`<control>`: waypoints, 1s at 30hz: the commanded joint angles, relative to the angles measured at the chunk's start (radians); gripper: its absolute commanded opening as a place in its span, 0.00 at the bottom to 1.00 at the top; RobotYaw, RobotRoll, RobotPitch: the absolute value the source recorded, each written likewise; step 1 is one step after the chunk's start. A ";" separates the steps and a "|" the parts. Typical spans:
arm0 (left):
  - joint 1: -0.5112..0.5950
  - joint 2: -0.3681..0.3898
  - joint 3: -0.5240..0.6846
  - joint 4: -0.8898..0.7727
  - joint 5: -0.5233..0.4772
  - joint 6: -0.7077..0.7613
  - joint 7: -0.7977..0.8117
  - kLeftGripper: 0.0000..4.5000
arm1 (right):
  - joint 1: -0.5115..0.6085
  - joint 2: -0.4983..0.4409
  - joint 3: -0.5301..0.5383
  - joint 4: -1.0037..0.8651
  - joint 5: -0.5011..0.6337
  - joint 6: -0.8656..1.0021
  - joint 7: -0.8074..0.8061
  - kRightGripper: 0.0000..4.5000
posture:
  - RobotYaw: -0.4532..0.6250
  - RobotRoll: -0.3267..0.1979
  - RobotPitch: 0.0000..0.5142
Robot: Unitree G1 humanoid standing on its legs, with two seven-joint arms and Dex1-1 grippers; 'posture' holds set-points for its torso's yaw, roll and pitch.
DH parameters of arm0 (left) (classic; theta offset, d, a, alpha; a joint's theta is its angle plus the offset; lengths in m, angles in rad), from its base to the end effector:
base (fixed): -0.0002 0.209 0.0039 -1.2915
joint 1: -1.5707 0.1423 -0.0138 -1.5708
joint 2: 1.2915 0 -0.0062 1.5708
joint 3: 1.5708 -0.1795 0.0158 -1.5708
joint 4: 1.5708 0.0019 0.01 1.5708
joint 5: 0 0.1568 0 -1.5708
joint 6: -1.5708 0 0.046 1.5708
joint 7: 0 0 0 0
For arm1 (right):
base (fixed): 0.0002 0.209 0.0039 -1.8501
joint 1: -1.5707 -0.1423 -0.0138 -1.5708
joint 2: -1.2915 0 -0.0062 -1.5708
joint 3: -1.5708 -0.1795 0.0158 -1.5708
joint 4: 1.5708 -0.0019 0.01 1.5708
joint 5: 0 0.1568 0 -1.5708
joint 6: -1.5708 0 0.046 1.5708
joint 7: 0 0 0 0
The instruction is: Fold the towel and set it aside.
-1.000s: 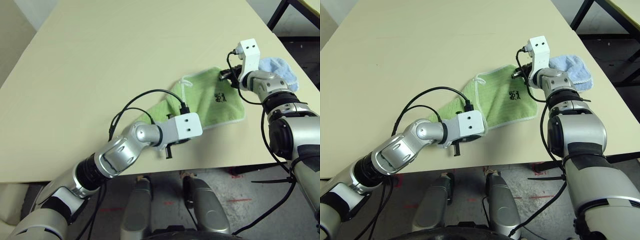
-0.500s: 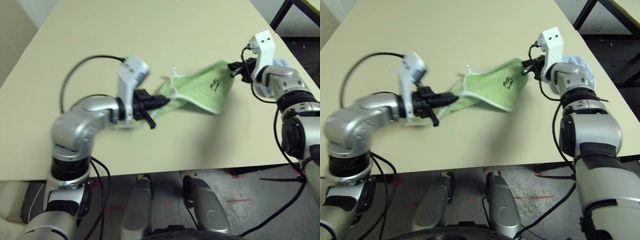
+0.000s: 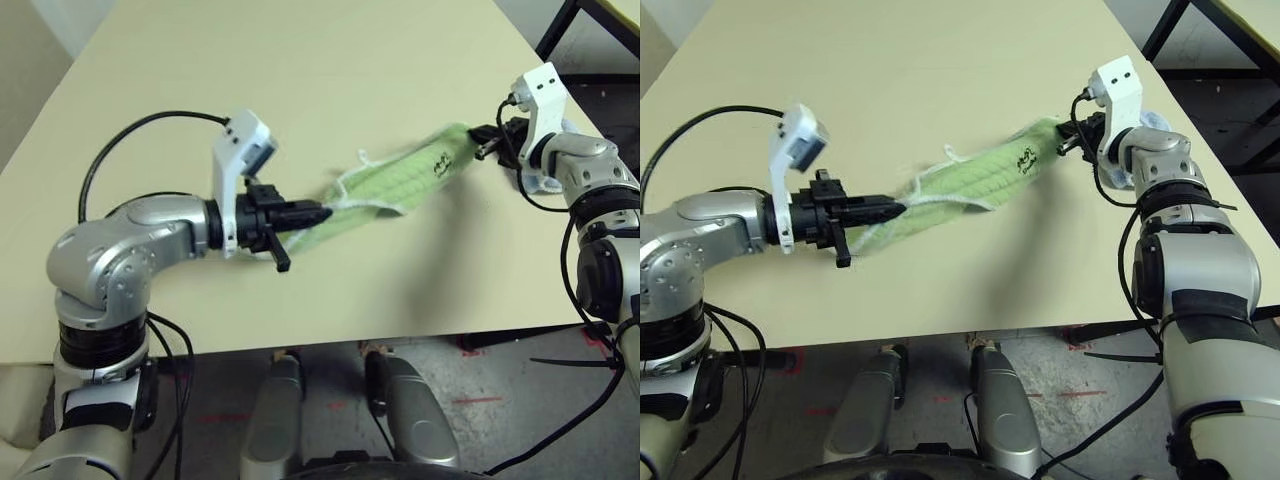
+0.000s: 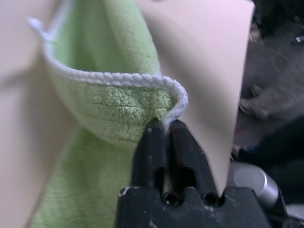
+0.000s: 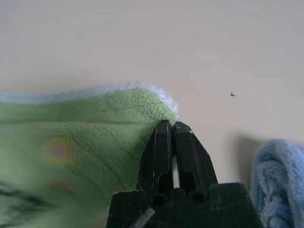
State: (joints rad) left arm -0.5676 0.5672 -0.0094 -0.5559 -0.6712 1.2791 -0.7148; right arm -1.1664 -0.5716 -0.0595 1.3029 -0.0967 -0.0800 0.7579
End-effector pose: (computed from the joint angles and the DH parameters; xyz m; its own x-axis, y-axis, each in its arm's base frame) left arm 0.2350 0.1580 0.2323 0.3762 -0.8547 -0.3577 0.9043 0.4228 -0.0591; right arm 0.3700 -0.2759 0.1966 0.8842 0.3928 -0.2529 -0.4600 0.8264 -0.3248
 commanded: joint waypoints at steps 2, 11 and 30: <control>0.019 -0.004 -0.060 -0.031 -0.008 -0.007 0.030 0.51 | -0.002 0.009 0.011 0.003 -0.009 -0.016 0.016 0.00 | 0.60 0.62 0.27; 0.042 0.016 -0.183 -0.080 0.058 -0.069 0.092 0.99 | -0.010 0.021 0.015 0.002 -0.013 -0.020 0.025 0.00 | 0.60 0.62 0.28; -0.012 0.035 -0.580 0.000 0.370 -0.291 0.102 0.99 | -0.014 0.037 0.019 0.006 -0.023 -0.015 0.014 0.00 | 0.59 0.62 0.31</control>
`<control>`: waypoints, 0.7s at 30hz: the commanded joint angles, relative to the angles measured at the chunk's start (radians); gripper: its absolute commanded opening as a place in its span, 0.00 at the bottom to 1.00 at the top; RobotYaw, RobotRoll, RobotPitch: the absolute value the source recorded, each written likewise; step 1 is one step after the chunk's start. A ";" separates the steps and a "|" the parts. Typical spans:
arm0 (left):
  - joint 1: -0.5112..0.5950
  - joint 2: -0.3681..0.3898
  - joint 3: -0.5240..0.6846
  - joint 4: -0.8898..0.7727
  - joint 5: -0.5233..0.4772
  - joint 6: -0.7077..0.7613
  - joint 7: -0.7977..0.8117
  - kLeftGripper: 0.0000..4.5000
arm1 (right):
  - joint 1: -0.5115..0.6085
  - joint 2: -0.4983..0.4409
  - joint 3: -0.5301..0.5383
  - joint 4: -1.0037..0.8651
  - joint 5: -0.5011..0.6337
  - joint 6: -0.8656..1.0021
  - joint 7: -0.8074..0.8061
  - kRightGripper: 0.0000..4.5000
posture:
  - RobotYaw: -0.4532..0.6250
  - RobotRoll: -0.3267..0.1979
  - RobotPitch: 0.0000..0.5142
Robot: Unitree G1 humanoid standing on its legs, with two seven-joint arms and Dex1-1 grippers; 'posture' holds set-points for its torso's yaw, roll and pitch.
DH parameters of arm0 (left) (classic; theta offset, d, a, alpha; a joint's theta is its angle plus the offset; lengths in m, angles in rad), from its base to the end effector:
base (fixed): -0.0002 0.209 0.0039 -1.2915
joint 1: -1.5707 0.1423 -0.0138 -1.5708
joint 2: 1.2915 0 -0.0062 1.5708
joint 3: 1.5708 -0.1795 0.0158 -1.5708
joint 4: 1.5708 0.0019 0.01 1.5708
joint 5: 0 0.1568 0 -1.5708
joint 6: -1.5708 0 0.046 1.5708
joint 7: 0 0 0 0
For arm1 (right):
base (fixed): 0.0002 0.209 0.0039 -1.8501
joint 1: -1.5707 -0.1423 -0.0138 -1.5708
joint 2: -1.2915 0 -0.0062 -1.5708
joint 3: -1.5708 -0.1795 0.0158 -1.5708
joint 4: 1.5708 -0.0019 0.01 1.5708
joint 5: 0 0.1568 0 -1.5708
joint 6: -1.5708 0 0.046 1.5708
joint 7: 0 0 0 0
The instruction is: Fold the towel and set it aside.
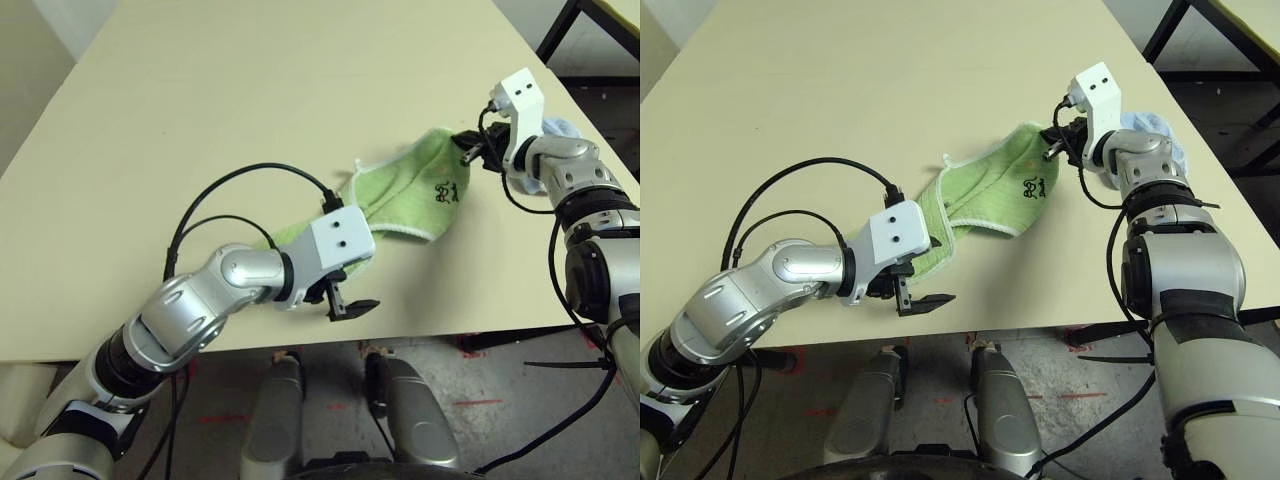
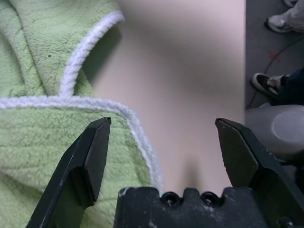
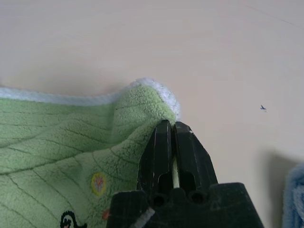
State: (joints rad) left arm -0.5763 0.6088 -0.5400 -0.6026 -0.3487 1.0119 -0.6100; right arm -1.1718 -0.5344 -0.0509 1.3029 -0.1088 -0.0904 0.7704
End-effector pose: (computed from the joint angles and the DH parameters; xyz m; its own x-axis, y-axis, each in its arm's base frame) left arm 0.2217 0.0920 0.1892 0.3499 -0.7710 -0.5322 0.9340 0.2435 0.2613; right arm 0.3745 -0.2622 0.1935 0.8604 0.4374 -0.2616 -0.5053 0.7987 -0.3266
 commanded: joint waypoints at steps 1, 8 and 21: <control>-0.004 -0.011 -0.060 0.063 0.061 -0.031 -0.004 0.99 | -0.009 0.000 0.010 0.006 -0.011 -0.004 0.002 0.00 | 0.59 0.62 0.31; 0.003 -0.029 -0.096 0.160 0.148 -0.080 -0.018 0.79 | -0.006 -0.012 0.008 0.004 -0.010 -0.006 0.002 0.00 | 0.58 0.62 0.32; 0.020 -0.065 -0.009 0.134 0.131 -0.047 -0.052 0.01 | 0.000 -0.010 0.008 0.005 -0.011 -0.008 -0.004 0.00 | 0.58 0.62 0.30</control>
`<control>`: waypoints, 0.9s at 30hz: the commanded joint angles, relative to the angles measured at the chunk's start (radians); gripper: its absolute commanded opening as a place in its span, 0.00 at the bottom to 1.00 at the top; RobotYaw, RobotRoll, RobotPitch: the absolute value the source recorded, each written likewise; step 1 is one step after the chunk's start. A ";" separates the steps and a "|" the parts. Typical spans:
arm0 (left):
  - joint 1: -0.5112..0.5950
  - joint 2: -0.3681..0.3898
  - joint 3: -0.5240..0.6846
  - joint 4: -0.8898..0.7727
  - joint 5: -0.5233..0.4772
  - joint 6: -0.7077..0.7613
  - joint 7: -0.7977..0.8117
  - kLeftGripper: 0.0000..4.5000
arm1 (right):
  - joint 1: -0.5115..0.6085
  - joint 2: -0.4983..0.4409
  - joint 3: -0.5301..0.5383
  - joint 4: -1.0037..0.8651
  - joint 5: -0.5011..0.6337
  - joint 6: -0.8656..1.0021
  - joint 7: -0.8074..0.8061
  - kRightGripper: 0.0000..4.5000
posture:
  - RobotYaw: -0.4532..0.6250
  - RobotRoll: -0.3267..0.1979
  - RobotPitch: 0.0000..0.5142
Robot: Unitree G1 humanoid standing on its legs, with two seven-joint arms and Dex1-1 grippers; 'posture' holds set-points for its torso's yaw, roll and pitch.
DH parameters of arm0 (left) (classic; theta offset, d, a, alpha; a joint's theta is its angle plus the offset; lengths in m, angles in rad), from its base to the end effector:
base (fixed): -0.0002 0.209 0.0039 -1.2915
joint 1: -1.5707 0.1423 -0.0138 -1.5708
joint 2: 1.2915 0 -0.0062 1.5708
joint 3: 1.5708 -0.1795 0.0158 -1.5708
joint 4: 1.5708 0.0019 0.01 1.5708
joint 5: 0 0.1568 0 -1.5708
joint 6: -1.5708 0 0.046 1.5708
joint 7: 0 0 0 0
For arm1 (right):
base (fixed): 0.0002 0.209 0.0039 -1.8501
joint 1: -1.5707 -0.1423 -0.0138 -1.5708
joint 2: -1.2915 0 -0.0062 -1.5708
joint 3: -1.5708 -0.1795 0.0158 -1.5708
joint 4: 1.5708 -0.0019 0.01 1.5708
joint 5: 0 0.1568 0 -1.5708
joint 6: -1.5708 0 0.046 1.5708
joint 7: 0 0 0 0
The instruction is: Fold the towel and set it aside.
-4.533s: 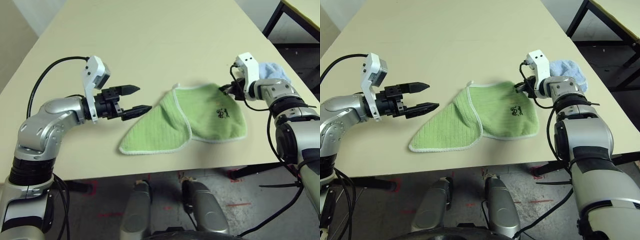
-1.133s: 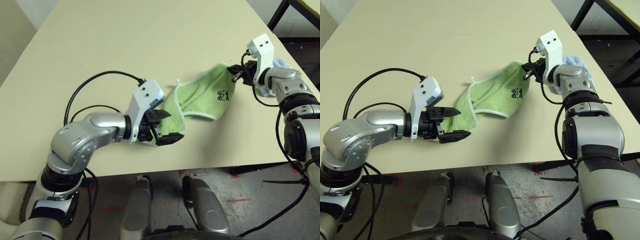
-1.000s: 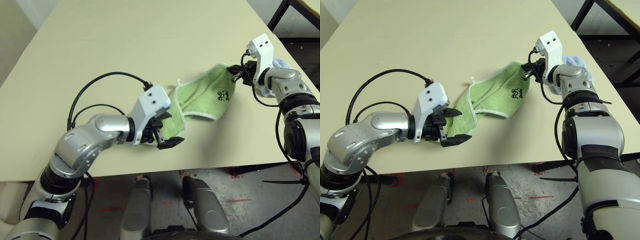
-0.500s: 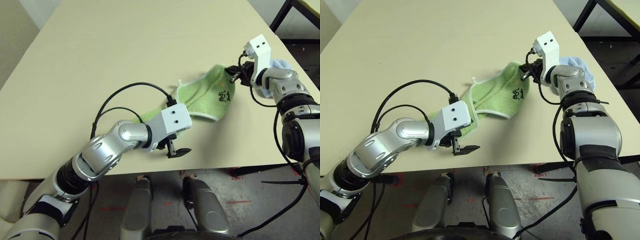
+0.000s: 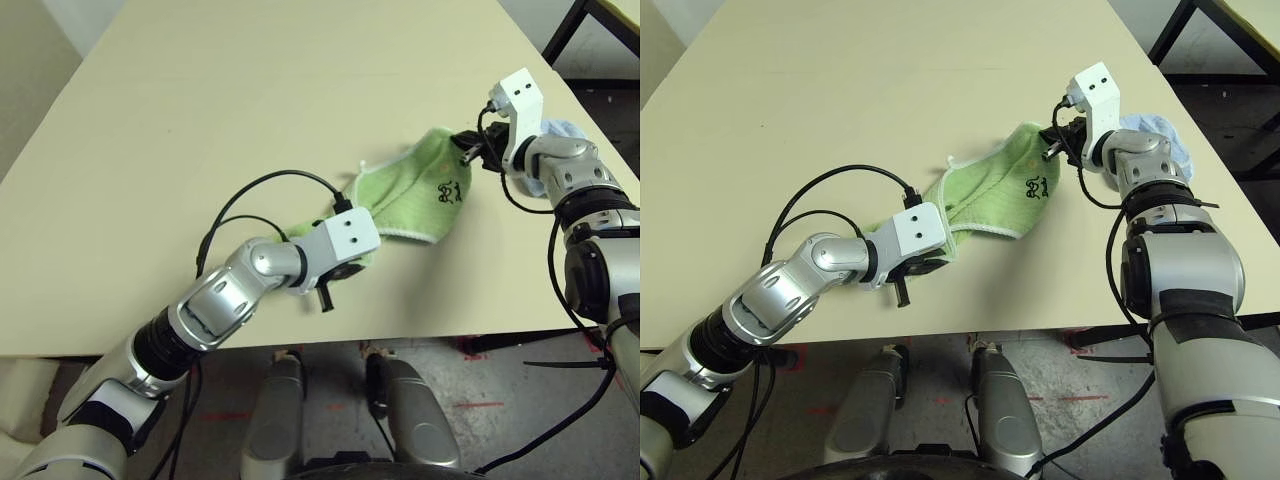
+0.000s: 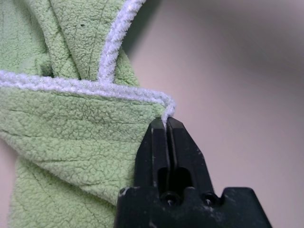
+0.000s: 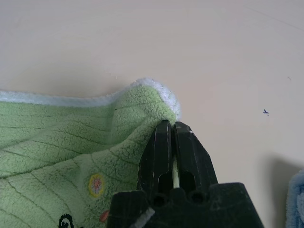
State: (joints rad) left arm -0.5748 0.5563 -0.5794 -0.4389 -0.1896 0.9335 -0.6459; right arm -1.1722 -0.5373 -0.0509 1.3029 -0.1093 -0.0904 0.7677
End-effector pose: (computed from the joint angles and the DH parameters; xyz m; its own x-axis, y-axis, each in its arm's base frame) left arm 0.2421 0.0908 0.1709 0.4095 -0.7137 -0.5683 0.9113 0.2913 0.2909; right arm 0.3742 -0.2631 0.1940 0.8631 0.4327 -0.2606 -0.5007 0.8006 -0.3291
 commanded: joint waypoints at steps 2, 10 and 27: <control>0.029 -0.034 0.095 -0.061 -0.082 0.075 -0.022 0.01 | 0.002 -0.006 0.010 0.006 -0.012 -0.009 -0.002 0.00 | 0.58 0.62 0.30; 0.005 -0.161 0.517 -0.154 -0.379 0.340 -0.009 0.01 | 0.011 -0.024 0.003 0.007 -0.013 -0.022 -0.008 0.00 | 0.59 0.62 0.27; -0.188 0.101 1.055 0.275 -0.463 0.205 0.052 0.01 | -0.089 -0.167 -0.154 0.008 0.108 -0.111 -0.025 0.00 | 0.61 0.62 0.21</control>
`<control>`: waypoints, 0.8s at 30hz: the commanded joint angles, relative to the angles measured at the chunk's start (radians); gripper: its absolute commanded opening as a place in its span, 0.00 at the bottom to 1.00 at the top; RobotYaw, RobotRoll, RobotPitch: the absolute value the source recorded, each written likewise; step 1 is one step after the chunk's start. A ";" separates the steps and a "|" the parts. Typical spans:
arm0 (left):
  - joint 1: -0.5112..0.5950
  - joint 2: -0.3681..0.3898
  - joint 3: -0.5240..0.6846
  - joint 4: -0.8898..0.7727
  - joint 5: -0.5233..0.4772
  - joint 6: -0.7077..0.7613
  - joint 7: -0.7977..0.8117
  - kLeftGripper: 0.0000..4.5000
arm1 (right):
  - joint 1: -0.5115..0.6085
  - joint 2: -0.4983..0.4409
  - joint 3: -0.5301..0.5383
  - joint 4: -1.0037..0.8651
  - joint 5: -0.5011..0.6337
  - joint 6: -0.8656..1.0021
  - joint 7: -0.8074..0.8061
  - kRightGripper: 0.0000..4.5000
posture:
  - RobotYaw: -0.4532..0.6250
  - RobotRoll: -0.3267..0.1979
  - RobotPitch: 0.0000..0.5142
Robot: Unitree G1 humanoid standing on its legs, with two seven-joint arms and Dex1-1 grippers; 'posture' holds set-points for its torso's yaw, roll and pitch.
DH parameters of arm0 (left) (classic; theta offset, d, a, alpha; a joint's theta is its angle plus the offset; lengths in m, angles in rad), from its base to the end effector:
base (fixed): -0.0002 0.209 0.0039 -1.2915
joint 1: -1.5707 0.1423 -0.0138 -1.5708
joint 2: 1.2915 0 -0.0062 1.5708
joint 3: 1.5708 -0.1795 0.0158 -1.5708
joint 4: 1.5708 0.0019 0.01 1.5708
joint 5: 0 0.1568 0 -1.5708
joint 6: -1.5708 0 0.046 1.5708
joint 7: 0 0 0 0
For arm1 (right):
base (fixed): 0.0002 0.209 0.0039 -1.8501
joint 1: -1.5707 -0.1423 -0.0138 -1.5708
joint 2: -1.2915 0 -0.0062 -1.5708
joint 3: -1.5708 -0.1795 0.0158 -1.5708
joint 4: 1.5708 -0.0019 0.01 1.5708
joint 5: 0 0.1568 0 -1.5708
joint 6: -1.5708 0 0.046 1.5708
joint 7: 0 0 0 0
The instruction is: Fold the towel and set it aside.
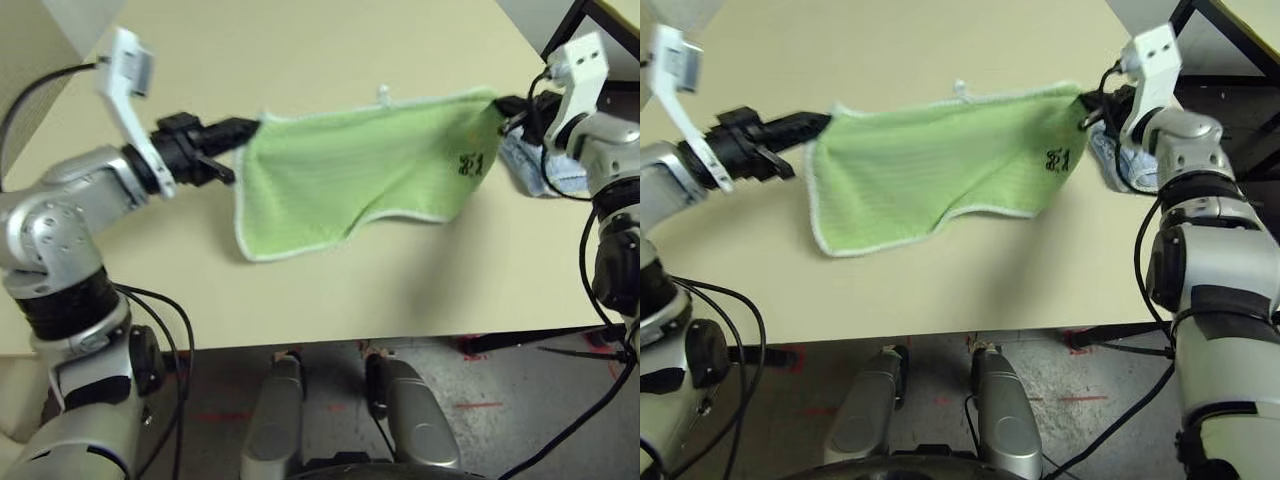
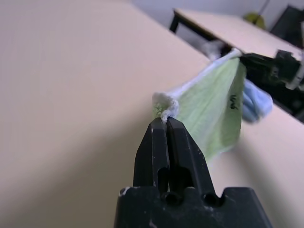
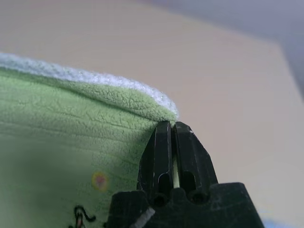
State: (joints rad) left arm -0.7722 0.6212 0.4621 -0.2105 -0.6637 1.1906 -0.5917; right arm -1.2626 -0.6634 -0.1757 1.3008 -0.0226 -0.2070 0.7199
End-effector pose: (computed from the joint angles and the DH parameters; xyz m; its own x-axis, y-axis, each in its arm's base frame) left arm 0.2519 0.2581 0.2946 0.8017 -0.5951 0.0561 0.5975 0.7948 -0.1061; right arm 0.3611 -0.3010 0.2510 0.9398 0.3333 0.0752 -0.2861 0.8880 -0.3600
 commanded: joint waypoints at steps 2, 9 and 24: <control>0.012 0.057 -0.003 0.075 0.012 -0.087 -0.011 0.01 | -0.001 -0.051 -0.035 0.008 0.041 0.027 0.098 0.00 | 0.61 0.62 0.21; -0.005 0.105 -0.061 0.139 -0.005 -0.138 -0.054 0.01 | -0.004 -0.074 -0.004 -0.011 0.054 0.134 0.408 0.00 | 0.58 0.62 0.20; -0.399 0.069 -0.238 0.775 0.298 -0.766 -0.013 0.01 | -0.158 0.043 0.015 0.012 -0.020 0.052 -0.140 0.00 | 0.58 0.62 0.16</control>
State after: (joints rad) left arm -1.1480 0.6874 0.2152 0.4912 -0.4121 0.5331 -0.6319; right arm -1.3902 -0.6044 -0.1334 1.3038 -0.0437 -0.1178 0.6790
